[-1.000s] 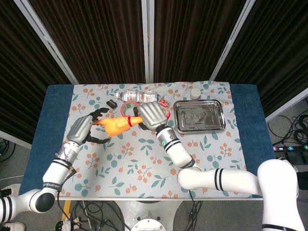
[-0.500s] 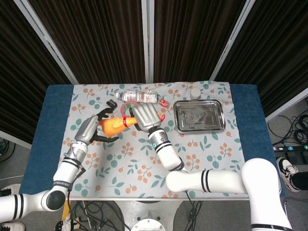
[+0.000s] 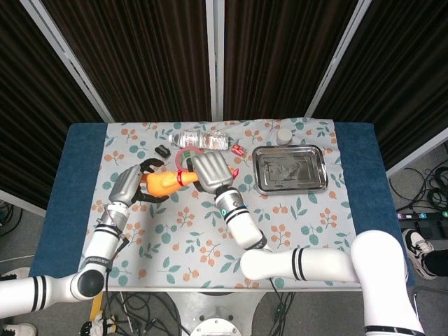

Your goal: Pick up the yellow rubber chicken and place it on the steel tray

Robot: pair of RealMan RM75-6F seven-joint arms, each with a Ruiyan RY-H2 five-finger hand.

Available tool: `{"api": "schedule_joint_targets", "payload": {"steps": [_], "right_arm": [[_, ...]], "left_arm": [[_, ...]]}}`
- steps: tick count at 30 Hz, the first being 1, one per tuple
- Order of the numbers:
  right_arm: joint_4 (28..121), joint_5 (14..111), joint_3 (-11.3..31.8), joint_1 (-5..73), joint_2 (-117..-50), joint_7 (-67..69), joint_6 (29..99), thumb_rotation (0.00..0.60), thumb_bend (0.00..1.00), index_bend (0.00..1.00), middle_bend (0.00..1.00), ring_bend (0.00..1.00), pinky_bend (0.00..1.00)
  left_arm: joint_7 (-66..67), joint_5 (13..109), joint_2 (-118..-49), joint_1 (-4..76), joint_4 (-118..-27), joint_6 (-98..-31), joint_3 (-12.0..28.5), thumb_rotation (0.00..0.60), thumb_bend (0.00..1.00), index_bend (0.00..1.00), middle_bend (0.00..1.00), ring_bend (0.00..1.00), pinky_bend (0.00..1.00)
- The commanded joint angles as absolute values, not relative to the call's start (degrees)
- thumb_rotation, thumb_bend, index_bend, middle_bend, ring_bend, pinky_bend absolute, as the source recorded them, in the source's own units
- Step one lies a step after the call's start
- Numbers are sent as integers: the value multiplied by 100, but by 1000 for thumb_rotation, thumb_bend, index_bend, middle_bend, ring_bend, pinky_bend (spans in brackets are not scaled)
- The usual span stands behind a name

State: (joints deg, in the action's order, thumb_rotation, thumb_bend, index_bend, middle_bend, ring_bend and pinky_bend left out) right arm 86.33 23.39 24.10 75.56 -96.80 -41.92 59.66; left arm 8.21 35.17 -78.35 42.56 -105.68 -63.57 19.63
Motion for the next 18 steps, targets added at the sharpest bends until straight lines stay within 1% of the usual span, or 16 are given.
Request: {"api": "schedule_joint_targets", "payload": {"steps": [1,6,10,12,13,14,15,16,17,18], "right_arm": [[8660,2326,2410,7542,-9656,-4153,5928,600,681,942,749,684,896],[8758,2320,2411,7507,-9568,-4058,5851,600,680,942,749,685,896],[8850,2337,2396,7480,-9501,-3987,5809,600,678,942,749,685,897],[8862,2353,2368,7470,-9479,-3965,5795,600,677,942,749,685,897],[8859,2354,2359,7467,-9475,-3951,5789,600,677,942,749,686,897],[8855,2353,2348,7465,-9471,-3943,5783,600,677,942,749,686,897],[8839,2358,2341,7464,-9466,-3928,5780,600,677,942,749,686,897],[8824,2366,2331,7465,-9466,-3922,5778,600,677,942,749,686,897],[8806,2372,2325,7465,-9466,-3912,5773,600,677,942,749,685,897],[8784,2375,2320,7466,-9466,-3896,5765,600,677,942,749,685,897]], "left_arm": [[734,3645,-8024,4211,-10405,-6576,2004,600,0,520,563,521,564],[803,3843,-8229,4197,-10140,-6771,1978,600,0,689,736,698,754],[810,3894,-8316,4179,-10032,-6795,1994,600,0,795,856,810,822],[845,3916,-8336,4165,-10008,-6805,1985,600,0,818,882,834,835],[861,3935,-8331,4154,-10013,-6804,1973,600,0,812,876,830,837],[885,3954,-8314,4141,-10031,-6796,1954,600,0,794,856,810,832],[900,4014,-8288,4118,-10071,-6802,1930,600,0,732,799,754,816],[900,4069,-8262,4096,-10110,-6790,1906,600,0,629,710,667,778],[898,4090,-8217,4076,-10169,-6743,1883,600,0,549,638,599,740],[884,4102,-8142,4055,-10254,-6660,1868,600,0,416,514,483,656]]}}
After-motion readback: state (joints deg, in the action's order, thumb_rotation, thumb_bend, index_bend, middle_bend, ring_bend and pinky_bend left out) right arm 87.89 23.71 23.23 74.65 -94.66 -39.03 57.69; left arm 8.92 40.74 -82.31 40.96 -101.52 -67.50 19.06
